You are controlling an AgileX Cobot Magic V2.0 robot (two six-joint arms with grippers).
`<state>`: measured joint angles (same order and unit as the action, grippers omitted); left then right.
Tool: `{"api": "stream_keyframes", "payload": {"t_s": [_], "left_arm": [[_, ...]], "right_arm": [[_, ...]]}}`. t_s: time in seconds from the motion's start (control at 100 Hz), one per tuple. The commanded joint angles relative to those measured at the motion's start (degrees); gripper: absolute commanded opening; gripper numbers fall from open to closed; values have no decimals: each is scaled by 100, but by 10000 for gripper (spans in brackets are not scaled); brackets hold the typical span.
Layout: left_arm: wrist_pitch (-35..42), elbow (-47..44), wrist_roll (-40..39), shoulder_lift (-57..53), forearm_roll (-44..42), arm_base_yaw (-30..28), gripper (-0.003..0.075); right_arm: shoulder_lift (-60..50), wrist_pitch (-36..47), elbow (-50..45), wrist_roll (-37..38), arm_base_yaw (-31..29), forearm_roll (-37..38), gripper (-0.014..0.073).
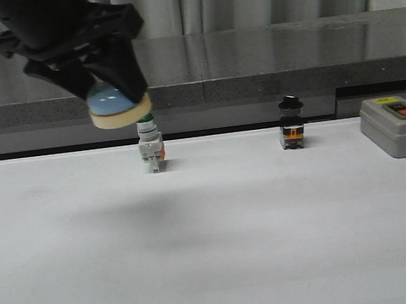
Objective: Place and press bell with both arms
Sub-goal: 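Lift the bell with the left gripper and carry it toward table center, then lower the bell onto the table and open the left gripper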
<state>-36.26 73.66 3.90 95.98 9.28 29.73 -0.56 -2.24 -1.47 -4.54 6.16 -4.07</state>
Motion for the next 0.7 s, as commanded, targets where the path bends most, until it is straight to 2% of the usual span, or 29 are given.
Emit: {"api": "stream_keyframes", "payload": {"t_s": [0.0, 0.29, 0.69], "left_arm": [[593, 180, 14, -83, 84, 321, 197], [1031, 180, 14, 717, 163, 917, 197], [1045, 235, 14, 1387, 326, 1114, 199]], "right_arm": [[-98, 478, 81, 16, -27, 24, -60], [-98, 478, 81, 16, -27, 24, -60], [-98, 478, 81, 16, -27, 24, -60]]}}
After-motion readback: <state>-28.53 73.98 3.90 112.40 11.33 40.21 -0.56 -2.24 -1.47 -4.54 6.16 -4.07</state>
